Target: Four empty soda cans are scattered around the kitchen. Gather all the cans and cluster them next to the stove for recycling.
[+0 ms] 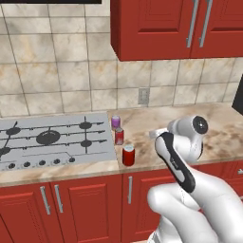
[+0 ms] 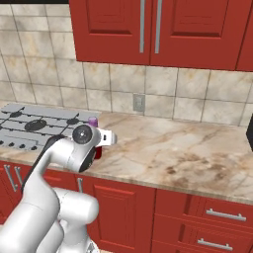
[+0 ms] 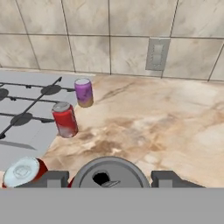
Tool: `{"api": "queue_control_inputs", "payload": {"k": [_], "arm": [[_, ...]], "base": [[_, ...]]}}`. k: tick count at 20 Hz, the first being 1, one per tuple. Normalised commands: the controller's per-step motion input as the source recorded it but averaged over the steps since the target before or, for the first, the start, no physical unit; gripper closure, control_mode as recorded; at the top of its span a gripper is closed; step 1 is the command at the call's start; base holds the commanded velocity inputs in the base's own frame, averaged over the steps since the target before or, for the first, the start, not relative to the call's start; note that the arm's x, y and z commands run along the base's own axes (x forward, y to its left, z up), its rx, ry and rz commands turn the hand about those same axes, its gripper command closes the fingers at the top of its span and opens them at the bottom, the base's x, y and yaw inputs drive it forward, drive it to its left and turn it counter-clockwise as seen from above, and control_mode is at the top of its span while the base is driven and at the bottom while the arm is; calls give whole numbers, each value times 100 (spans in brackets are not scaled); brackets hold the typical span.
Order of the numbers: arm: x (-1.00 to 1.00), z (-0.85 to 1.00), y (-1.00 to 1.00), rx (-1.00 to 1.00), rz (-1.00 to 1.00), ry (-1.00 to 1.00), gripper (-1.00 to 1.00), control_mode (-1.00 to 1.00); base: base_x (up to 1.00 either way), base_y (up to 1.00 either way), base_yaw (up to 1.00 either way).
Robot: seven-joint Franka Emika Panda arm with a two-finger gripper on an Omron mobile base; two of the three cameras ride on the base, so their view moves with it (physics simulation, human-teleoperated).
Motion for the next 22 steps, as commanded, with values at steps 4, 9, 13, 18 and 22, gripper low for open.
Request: {"api": "queue_control_inputs", "payload": {"k": [4,9,13,18,22], "arm": [[11,-1,0,0,0,0,100,-100],[12,-2,0,0,5,0,100,-100],[2,0,0,0,11,0,100,-100],[7,0,0,0,15,0,100,-100],[9,-3,0,0,15,0,100,-100]], "base": [[0,0,0],[0,0,0],[0,0,0],[0,0,0],[0,0,0]]}}
